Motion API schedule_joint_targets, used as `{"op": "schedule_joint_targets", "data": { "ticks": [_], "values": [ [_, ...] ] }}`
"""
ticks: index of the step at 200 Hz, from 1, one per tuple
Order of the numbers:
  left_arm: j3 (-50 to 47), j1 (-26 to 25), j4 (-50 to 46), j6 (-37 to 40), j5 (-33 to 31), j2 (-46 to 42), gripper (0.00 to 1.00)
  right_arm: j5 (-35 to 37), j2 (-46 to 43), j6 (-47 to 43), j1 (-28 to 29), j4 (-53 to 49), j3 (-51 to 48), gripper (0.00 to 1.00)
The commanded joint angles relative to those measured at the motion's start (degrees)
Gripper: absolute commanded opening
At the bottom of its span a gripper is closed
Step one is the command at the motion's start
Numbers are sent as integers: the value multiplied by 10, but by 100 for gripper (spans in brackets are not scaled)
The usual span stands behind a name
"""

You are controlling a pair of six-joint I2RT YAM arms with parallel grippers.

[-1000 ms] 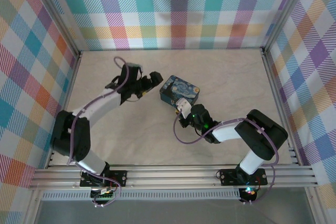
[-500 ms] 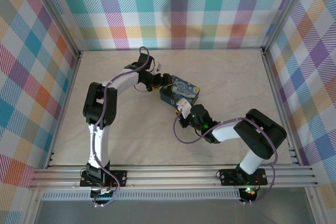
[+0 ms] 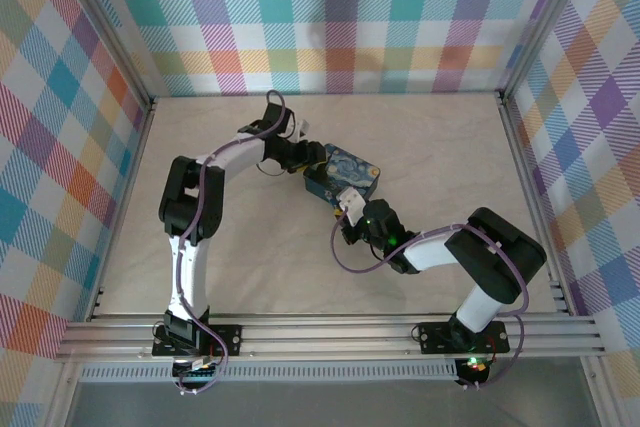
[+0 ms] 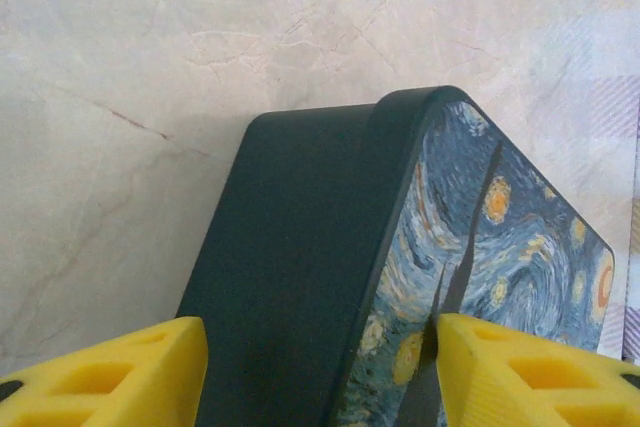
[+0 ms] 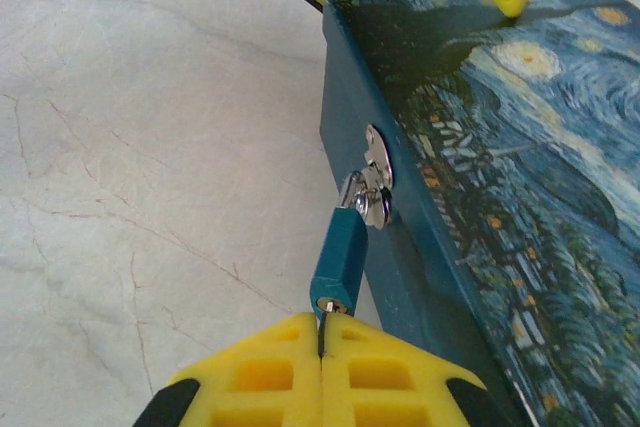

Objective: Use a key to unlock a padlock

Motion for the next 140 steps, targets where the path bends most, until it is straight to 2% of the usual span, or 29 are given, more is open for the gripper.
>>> {"op": "schedule_joint_targets", "data": {
  "ticks": [1, 44, 140],
  "values": [
    [-70, 25, -1, -40, -43, -14, 55, -26, 6, 40, 0, 7, -10, 0],
    [-180, 48, 73, -86, -41, -74, 45, -68, 9, 102, -18, 18, -16, 0],
    [-370, 48, 178, -197, -74, -208, 37, -183, 49, 219, -62, 50, -7, 0]
  ]
}}
